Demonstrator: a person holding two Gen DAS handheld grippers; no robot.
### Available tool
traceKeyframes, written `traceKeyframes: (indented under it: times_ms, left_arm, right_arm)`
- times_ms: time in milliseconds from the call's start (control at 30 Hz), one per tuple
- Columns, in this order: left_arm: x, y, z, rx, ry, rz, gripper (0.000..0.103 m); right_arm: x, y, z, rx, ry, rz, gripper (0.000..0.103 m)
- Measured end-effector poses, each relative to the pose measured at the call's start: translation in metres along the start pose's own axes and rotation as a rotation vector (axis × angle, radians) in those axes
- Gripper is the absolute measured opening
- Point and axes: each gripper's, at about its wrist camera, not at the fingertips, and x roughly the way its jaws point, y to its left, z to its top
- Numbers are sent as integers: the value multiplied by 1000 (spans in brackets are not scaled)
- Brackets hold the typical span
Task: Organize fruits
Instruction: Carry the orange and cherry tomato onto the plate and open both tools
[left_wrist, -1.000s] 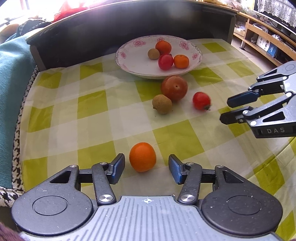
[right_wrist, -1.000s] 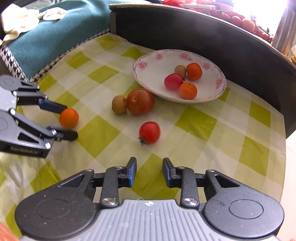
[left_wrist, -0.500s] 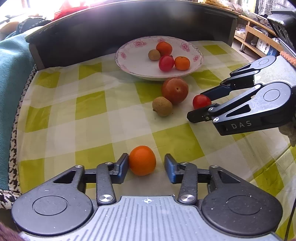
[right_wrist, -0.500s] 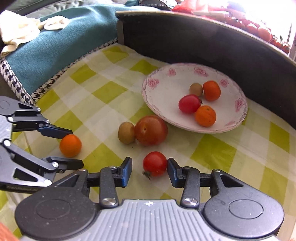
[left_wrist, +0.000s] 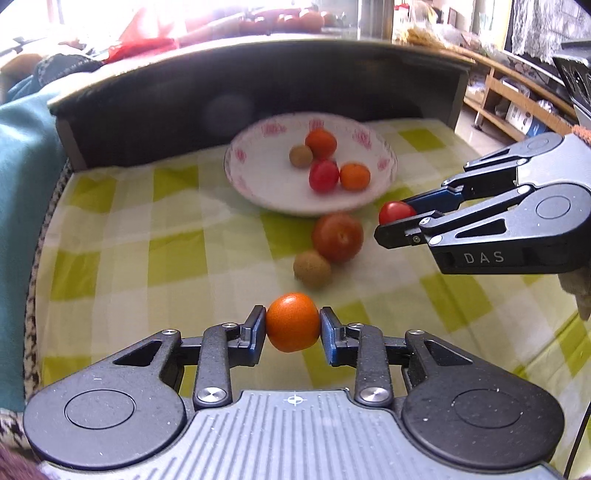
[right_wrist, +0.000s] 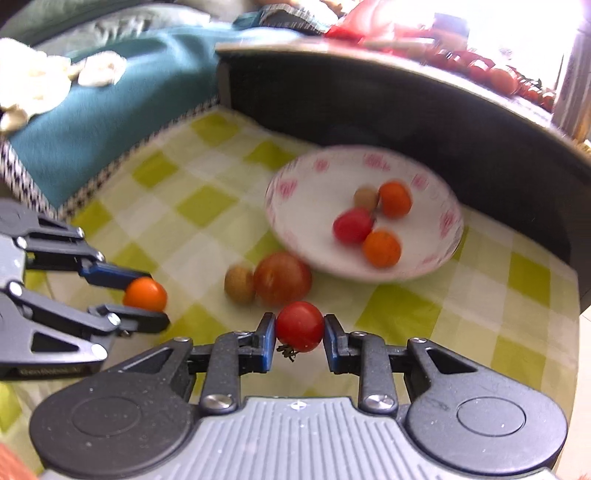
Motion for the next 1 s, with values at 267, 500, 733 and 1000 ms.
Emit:
traceKeyframes:
  times_ms: [267,500,733,1000]
  left_arm:
    - [24,1,52,-24,-67,31,39]
    - [51,3,79,-26,-85,30,39]
    - [65,5,80,-40,-68,31,40]
    - [64,6,81,-56,-71,20,43]
  right_arm:
    - [5,-29,29,71,-56,-60,31]
    - [21,-48,48,83,-82,-95,31]
    - [32,-67,51,112,-95,-132,31]
    - [45,-73,57,118,-103,-128,31]
